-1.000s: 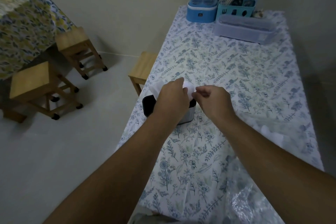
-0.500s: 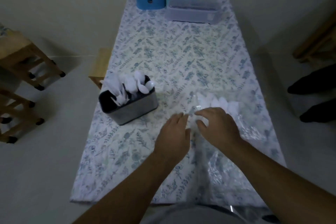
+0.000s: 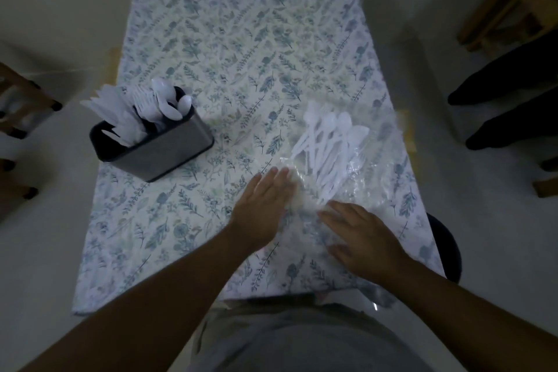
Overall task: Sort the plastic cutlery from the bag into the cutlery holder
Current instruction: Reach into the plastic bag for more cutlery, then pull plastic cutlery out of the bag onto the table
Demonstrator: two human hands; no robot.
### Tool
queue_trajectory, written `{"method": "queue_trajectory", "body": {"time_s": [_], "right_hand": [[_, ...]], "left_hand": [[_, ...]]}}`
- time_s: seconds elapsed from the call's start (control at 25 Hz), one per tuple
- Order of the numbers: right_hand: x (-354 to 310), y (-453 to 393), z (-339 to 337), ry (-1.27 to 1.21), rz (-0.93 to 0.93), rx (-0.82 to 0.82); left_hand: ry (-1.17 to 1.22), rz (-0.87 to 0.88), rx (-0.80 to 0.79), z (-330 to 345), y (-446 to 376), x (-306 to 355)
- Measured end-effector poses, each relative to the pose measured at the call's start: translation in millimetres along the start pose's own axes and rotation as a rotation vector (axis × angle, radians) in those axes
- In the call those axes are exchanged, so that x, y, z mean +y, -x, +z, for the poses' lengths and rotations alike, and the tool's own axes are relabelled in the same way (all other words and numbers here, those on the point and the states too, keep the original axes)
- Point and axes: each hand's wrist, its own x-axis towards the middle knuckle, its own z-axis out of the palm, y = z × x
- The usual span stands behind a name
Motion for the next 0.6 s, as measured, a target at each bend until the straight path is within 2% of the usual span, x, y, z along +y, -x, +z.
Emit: {"method": "queue_trajectory", "body": {"time_s": [0.08, 0.12, 0.24, 0.32, 0.48, 0.6], "right_hand": [[-11, -12, 1, -0.015, -0.003, 0.058], [-15, -18, 4, -0.046, -0.006, 0.102], [-21, -23, 20, -0.101, -0.047, 0.149], [-27, -23, 25, -0.098, -0.040, 0.113], [-45, -40, 13, -0.198, 0.045, 0.007], [-58, -53, 7, -0.244, 0.096, -0.022]], "left_hand": [[0.091, -0.145, 0.057, -10, 7, 12], [0.143, -0.138, 0.056, -8, 17, 20], [0.210, 0.066, 0.024, 13, 68, 31], [0.148, 0.091, -0.042, 25, 88, 28], [0.094, -0.084, -0.012, 22, 79, 17], [0.175, -0.160, 0.012, 13, 77, 15]]}}
